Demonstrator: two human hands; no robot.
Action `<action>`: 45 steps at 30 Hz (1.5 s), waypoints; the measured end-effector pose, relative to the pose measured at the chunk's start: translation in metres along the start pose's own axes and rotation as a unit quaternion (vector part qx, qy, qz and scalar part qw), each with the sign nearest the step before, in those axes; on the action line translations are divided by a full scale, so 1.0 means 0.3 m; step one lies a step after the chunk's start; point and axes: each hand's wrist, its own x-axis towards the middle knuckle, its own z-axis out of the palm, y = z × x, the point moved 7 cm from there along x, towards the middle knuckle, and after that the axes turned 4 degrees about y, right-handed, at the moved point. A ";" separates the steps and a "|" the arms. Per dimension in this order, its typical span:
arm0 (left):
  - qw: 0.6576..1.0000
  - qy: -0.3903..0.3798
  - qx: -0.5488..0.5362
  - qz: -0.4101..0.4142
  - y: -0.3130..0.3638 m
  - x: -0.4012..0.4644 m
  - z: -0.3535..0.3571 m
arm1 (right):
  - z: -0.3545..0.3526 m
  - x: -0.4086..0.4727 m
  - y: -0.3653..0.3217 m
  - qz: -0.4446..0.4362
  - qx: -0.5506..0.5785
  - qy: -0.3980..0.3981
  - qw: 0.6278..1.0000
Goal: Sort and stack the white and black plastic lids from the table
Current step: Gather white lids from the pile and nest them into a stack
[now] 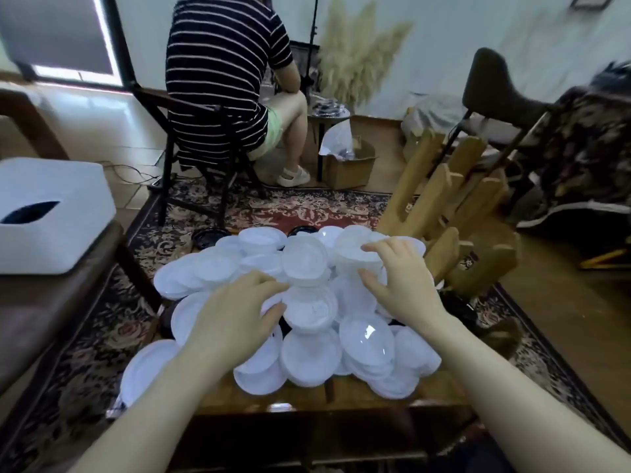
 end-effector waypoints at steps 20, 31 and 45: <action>0.999 0.021 0.010 -0.042 -0.133 0.066 0.033 | 0.193 0.215 -0.131 0.019 -0.055 0.113 0.992; 0.999 0.031 -0.015 -0.031 -0.098 0.058 0.038 | 0.149 0.176 -0.119 0.034 -0.016 0.129 0.991; 0.896 0.140 -0.412 -0.095 -0.132 0.066 -0.054 | 0.147 0.031 -0.129 0.205 0.281 -0.086 0.933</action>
